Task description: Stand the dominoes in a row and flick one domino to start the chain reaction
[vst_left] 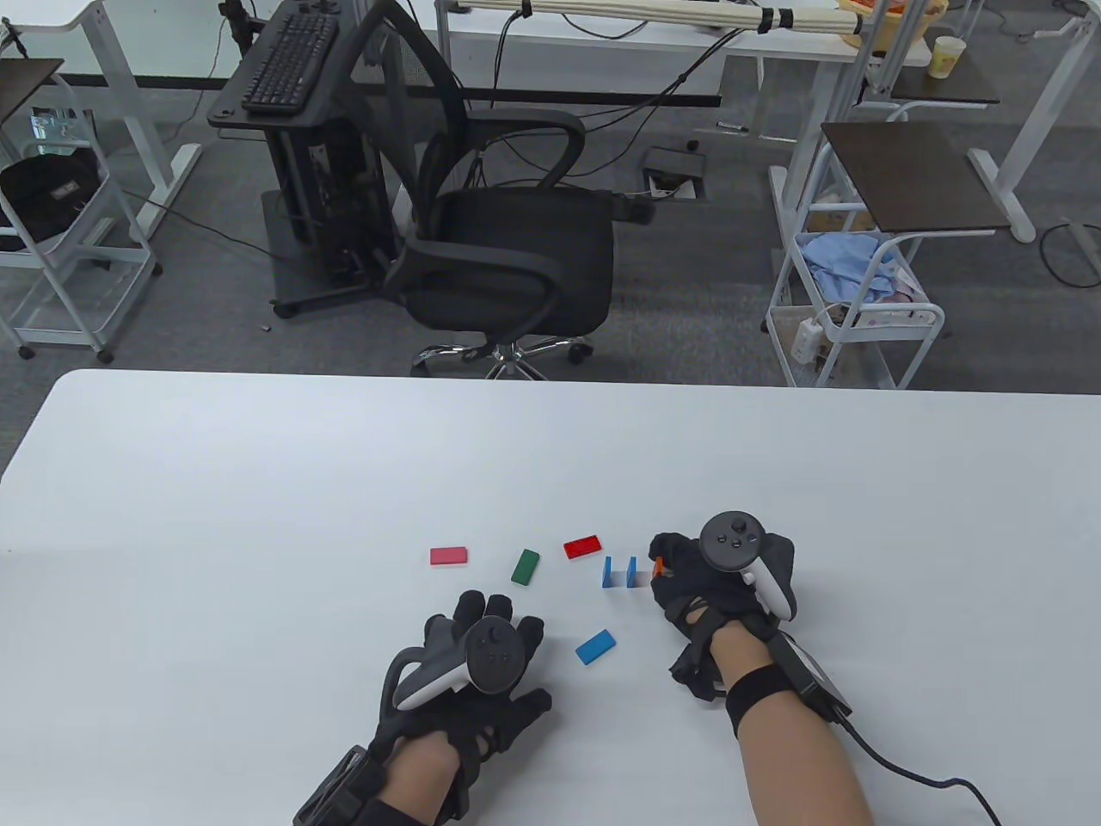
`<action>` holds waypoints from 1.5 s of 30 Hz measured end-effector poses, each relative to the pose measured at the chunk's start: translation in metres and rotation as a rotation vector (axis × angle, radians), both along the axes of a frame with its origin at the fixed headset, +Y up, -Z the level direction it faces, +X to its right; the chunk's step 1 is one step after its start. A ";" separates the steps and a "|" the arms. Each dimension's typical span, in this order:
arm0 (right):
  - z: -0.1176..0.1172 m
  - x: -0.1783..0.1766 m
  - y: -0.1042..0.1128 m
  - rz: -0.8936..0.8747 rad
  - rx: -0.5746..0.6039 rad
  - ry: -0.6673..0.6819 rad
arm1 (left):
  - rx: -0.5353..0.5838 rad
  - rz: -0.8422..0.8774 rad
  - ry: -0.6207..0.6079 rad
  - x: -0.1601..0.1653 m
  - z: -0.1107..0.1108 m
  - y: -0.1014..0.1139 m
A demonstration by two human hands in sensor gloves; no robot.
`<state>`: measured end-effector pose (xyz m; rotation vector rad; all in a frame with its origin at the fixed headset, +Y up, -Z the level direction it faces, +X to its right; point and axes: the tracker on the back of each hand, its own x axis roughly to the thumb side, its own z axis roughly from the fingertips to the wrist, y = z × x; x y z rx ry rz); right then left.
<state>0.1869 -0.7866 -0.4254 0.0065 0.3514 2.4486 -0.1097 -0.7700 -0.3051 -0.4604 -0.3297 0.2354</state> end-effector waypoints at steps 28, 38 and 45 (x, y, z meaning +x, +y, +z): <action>0.004 0.039 0.052 0.077 0.058 -0.026 | 0.001 -0.001 -0.007 0.001 0.000 0.000; 0.001 0.060 0.052 0.253 0.039 -0.093 | -0.002 -0.004 -0.004 0.001 0.000 0.000; -0.001 0.059 0.035 0.408 0.004 -0.082 | -0.003 -0.010 -0.004 0.001 0.000 0.000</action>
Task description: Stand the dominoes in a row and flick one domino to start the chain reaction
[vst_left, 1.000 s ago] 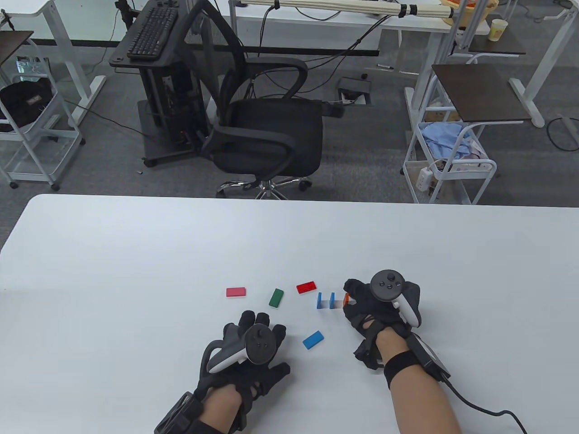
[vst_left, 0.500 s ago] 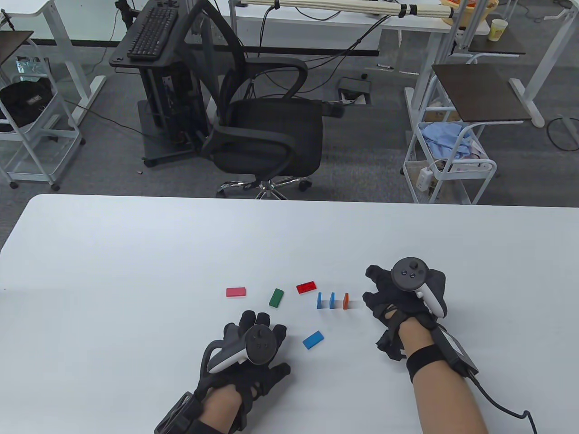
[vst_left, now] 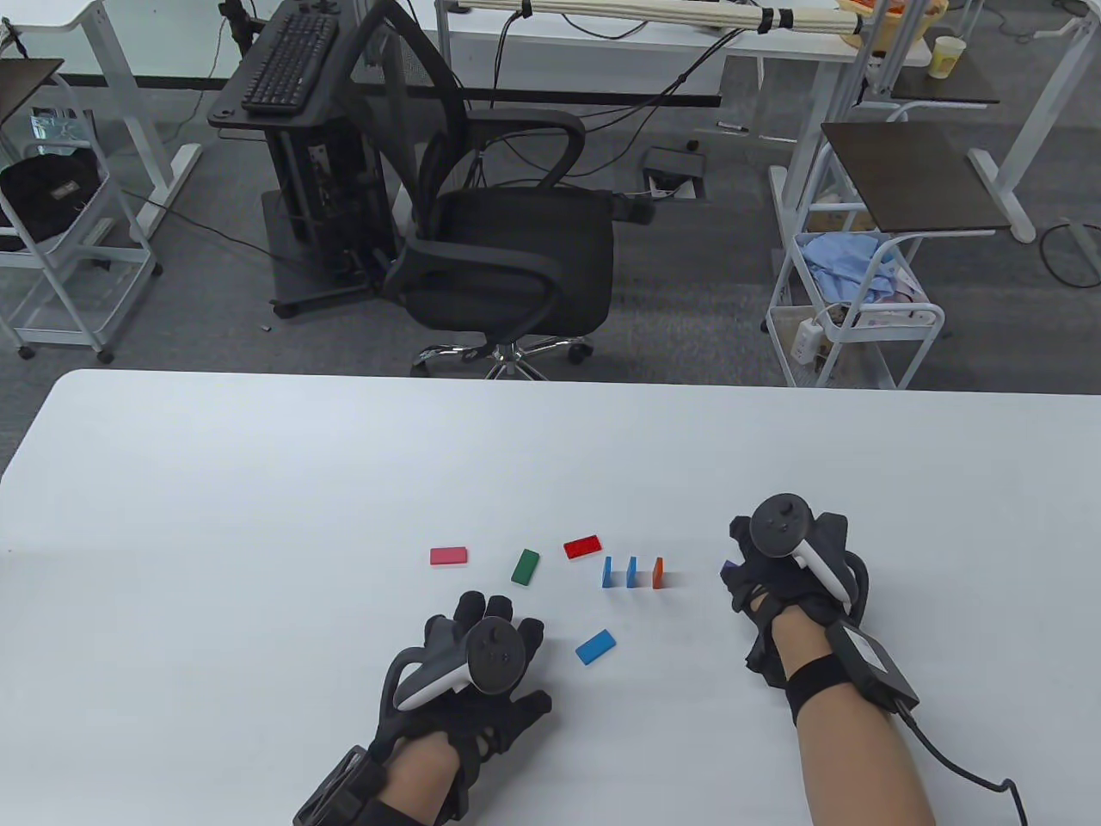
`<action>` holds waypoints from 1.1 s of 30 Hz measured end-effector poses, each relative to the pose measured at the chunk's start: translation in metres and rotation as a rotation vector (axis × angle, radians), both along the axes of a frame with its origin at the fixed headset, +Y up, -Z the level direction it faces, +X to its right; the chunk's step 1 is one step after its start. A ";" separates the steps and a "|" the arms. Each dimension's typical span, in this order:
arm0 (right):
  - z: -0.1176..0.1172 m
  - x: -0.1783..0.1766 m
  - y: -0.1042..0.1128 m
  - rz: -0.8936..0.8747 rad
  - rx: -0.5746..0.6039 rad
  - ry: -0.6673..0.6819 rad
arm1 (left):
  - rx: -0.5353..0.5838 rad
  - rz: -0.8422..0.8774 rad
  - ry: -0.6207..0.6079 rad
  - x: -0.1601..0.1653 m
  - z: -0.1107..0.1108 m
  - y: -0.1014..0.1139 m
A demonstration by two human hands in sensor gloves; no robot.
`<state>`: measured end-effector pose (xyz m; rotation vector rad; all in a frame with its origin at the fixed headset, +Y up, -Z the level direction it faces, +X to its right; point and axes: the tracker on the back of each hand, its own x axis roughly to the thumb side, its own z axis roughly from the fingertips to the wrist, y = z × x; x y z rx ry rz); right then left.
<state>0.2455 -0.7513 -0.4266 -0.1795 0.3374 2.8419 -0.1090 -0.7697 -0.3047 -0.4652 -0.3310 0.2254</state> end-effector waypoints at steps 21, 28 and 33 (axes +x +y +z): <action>-0.016 -0.031 -0.011 0.406 -0.049 0.165 | -0.007 -0.012 0.013 -0.003 0.000 0.000; -0.019 -0.035 -0.011 0.433 -0.070 0.181 | -0.012 -0.013 0.014 -0.003 0.000 0.000; -0.019 -0.038 -0.013 0.448 -0.065 0.189 | -0.011 -0.011 0.016 -0.003 0.000 0.000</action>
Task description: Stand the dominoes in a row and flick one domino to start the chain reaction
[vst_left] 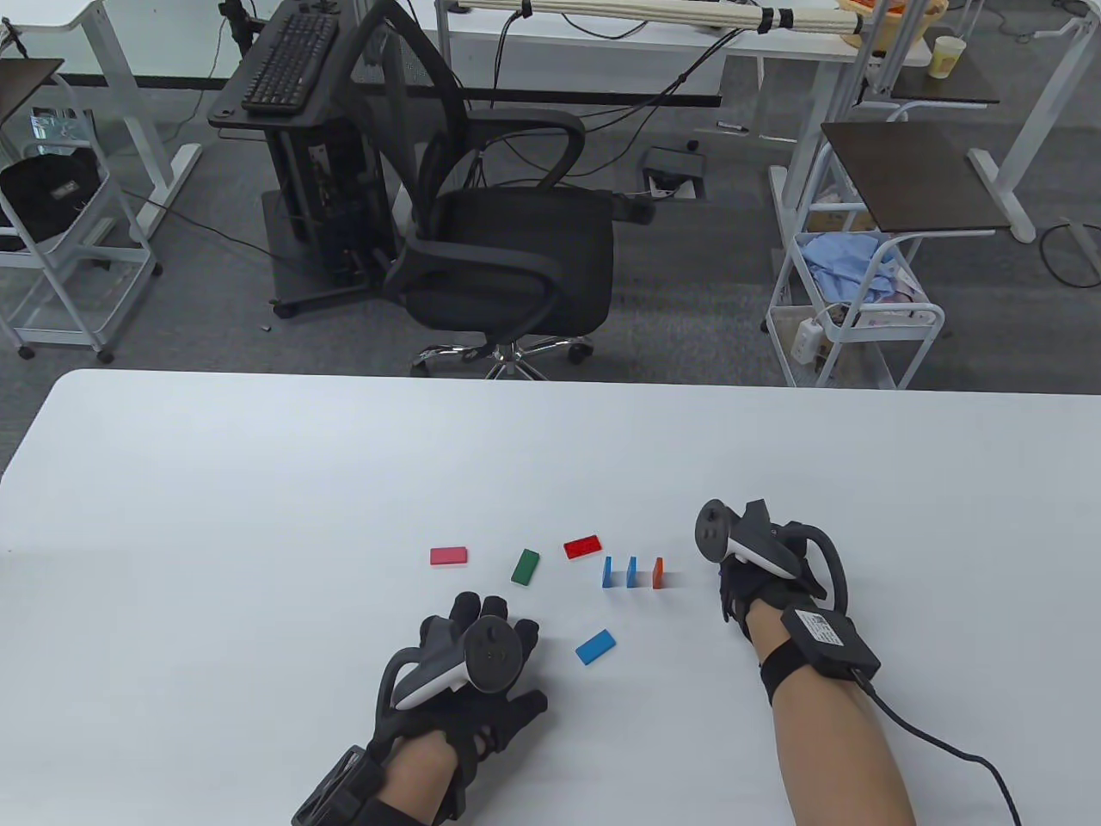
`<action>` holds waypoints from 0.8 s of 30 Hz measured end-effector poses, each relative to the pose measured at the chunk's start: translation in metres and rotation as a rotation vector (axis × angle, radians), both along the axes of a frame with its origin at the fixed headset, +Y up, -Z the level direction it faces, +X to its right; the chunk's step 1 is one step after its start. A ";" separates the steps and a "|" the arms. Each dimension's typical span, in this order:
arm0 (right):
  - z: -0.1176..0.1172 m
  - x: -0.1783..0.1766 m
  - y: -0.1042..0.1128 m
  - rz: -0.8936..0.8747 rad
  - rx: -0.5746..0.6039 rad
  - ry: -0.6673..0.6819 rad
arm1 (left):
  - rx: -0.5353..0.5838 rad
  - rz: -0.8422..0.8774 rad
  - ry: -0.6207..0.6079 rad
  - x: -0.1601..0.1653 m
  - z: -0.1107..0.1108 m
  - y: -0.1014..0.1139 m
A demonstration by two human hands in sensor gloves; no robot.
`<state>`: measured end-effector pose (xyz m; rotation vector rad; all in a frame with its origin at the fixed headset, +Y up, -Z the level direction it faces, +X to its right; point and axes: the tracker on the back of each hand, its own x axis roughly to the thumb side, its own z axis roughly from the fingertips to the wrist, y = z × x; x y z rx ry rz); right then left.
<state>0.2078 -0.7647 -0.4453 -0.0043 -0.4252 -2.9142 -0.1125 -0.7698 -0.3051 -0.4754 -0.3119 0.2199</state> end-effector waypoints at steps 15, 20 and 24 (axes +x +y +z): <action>0.010 0.015 0.019 -0.177 0.080 -0.013 | 0.011 0.010 0.000 0.000 -0.001 0.000; 0.015 0.020 0.032 -0.278 0.115 -0.047 | 0.011 0.014 0.003 -0.001 -0.001 0.000; 0.019 0.020 0.043 -0.335 0.149 -0.053 | 0.010 0.016 0.003 -0.001 -0.001 0.000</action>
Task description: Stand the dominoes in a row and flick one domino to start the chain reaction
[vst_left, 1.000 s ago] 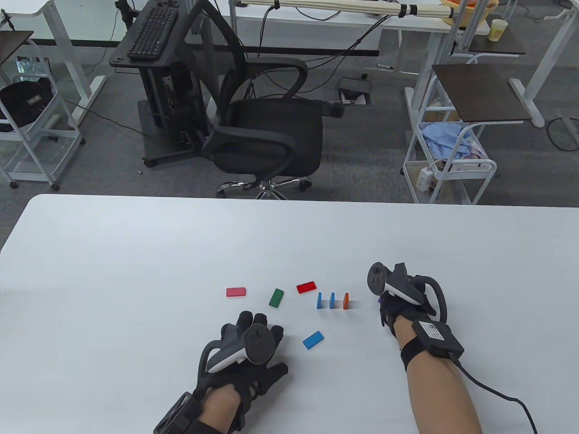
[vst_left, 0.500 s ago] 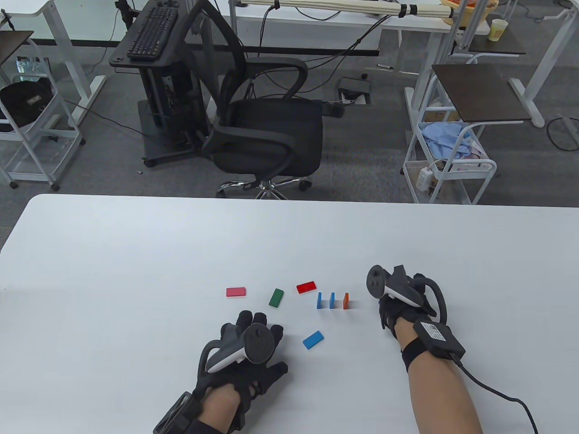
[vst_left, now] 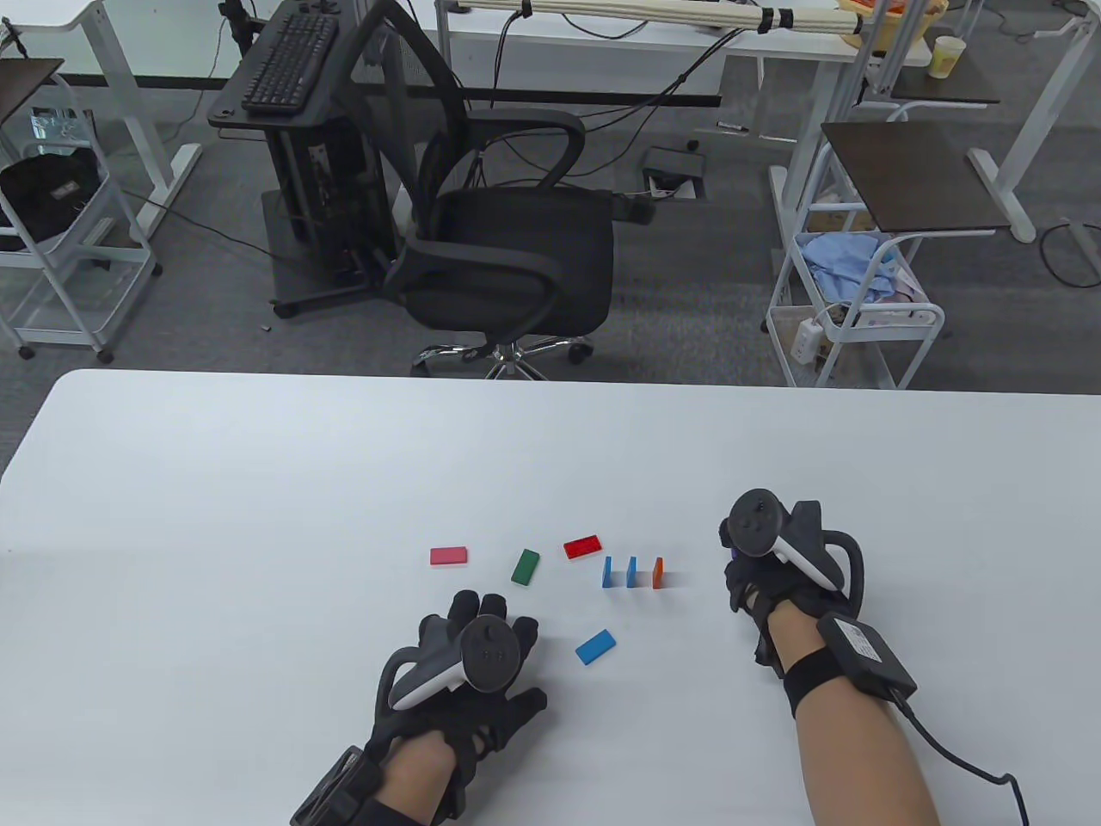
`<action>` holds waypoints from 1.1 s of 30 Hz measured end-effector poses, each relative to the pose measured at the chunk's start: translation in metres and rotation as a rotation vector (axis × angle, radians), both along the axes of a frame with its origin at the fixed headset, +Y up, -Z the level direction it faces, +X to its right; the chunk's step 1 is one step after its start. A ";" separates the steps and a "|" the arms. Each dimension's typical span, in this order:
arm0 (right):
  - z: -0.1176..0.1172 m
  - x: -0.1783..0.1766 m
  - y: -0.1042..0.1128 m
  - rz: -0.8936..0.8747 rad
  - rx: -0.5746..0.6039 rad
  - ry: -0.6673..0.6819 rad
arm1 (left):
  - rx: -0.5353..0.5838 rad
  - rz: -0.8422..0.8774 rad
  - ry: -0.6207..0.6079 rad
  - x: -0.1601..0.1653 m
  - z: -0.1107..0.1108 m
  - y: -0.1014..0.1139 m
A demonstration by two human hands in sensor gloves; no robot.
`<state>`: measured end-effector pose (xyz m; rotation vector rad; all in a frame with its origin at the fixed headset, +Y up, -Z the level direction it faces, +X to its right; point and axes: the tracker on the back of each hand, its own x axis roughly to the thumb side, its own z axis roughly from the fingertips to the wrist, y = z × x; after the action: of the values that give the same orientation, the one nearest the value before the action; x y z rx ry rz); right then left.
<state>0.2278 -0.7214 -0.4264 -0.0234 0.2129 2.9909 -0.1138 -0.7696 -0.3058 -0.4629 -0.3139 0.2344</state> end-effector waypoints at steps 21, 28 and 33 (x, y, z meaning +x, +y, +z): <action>-0.002 -0.016 -0.006 -0.213 -0.041 -0.002 | -0.001 0.005 -0.007 0.000 0.000 -0.001; -0.004 -0.022 -0.022 -0.250 -0.077 0.005 | -0.003 0.005 -0.008 0.000 0.000 -0.001; -0.005 -0.023 -0.029 -0.260 -0.083 0.006 | -0.005 0.002 -0.009 0.001 0.000 -0.001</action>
<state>0.2048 -0.7505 -0.4311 0.0037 0.3147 2.7224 -0.1131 -0.7708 -0.3054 -0.4688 -0.3230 0.2355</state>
